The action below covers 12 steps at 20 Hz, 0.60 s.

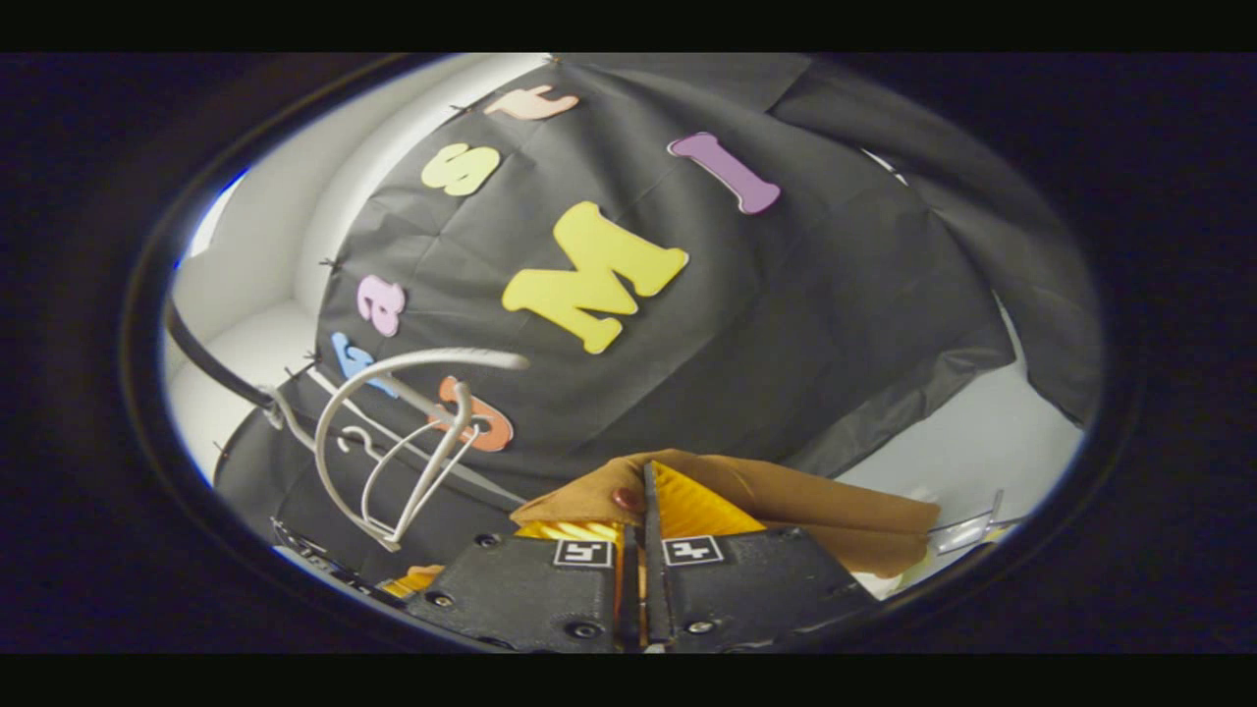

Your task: Grasp the clothes on the hanger with both hands and then place them into the laundry hamper below.

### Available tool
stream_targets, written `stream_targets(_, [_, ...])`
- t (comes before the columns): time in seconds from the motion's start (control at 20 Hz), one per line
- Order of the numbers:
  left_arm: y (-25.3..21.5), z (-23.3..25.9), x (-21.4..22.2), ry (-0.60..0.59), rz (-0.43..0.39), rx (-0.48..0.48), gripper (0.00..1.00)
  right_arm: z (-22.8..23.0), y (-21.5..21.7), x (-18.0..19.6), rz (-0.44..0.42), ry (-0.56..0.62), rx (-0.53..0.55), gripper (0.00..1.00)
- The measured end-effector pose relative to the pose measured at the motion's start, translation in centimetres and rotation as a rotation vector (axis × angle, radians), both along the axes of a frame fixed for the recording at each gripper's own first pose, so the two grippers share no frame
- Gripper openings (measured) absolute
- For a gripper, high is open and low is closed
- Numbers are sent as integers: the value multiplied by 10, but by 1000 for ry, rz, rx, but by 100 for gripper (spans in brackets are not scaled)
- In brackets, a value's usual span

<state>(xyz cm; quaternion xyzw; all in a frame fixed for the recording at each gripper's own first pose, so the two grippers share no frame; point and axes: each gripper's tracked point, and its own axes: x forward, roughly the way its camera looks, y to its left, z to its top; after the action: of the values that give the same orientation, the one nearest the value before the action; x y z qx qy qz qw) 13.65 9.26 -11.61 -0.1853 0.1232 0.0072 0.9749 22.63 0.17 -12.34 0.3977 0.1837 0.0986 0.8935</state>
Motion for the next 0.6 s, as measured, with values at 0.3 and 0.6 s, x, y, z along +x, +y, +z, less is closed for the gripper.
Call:
stream_targets(0.3, [-30, 13, -21, -28, -53, 26, 1, 13, 35, -36, 95, -33, -45, 0])
stream_targets(0.6, [-58, 34, -44, -51, -121, 77, 0, 23, 75, -72, 189, -61, -86, 6])
